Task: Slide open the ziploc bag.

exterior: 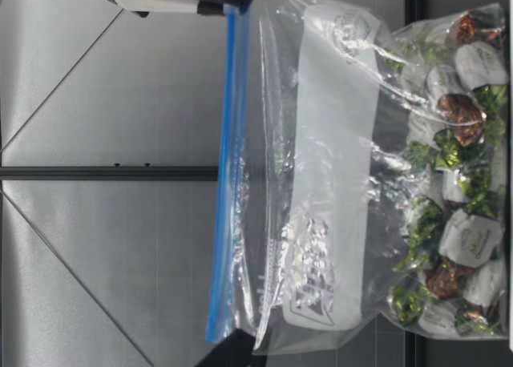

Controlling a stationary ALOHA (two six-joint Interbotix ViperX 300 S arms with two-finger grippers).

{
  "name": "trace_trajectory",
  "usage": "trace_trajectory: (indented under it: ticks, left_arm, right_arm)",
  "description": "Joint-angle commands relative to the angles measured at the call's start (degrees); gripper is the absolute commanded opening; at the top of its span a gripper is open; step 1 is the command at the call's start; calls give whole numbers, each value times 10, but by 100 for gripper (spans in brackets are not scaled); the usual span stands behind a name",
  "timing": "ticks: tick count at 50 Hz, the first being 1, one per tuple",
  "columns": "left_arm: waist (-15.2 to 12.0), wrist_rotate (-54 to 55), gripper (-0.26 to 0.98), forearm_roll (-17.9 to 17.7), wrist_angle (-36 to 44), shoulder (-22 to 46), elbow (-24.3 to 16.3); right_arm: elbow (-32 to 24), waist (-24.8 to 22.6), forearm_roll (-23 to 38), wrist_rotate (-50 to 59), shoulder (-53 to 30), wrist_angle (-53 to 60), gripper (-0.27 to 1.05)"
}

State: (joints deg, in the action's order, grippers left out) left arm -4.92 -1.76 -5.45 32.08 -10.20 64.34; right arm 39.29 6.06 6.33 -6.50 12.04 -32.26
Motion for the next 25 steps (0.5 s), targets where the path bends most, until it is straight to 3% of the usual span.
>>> trace_trajectory:
  ticks: [1,12,25]
  left_arm:
    - [-2,0,39,1,3,-11,-14]
    - [-2,-2,39,5,15,-48,-14]
    - [-2,-3,38,15,20,-83,-18]
  right_arm:
    - [-2,4,-1,1,16,12,33]
    - [22,4,-1,2,35,109,35]
    - [101,4,-1,1,76,330,35]
